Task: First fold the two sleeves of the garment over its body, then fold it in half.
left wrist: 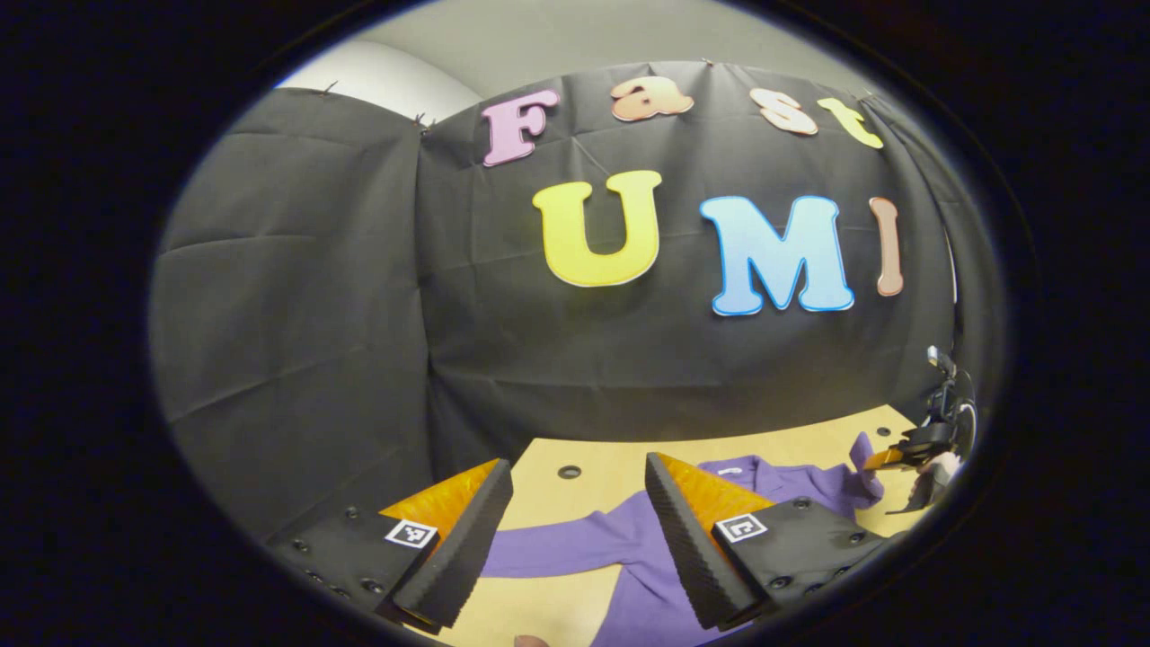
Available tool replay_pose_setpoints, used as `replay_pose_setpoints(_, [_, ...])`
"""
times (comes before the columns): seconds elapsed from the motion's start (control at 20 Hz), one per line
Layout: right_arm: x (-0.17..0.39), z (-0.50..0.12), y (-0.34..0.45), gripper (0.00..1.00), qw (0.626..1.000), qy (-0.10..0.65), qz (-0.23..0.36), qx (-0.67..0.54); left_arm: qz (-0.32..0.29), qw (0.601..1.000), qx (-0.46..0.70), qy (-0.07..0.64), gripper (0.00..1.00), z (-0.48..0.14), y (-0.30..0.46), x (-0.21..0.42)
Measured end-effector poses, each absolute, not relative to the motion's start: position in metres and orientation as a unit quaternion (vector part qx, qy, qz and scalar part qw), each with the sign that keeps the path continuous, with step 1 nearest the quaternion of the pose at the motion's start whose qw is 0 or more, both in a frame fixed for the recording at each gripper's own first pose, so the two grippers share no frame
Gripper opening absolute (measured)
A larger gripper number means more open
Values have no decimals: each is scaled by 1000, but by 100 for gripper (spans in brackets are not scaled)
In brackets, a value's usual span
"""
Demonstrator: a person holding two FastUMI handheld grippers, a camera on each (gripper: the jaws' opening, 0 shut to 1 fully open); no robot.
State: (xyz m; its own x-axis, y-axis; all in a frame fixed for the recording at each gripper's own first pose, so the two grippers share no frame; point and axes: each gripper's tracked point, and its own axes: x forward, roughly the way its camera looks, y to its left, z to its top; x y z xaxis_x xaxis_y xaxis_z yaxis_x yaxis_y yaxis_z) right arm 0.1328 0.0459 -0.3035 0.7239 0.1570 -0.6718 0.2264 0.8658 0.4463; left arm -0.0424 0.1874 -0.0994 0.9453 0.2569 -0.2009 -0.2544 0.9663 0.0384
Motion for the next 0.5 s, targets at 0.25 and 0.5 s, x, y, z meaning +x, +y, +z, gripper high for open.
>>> replay_pose_setpoints(0.25, [126,-296,100,1,894,363,4,263,125,986,11,110,98,-110,221,-44])
replay_pose_setpoints(0.5, [113,-291,156,1,888,364,45,277,118,987,10,113,98,-118,239,-40])
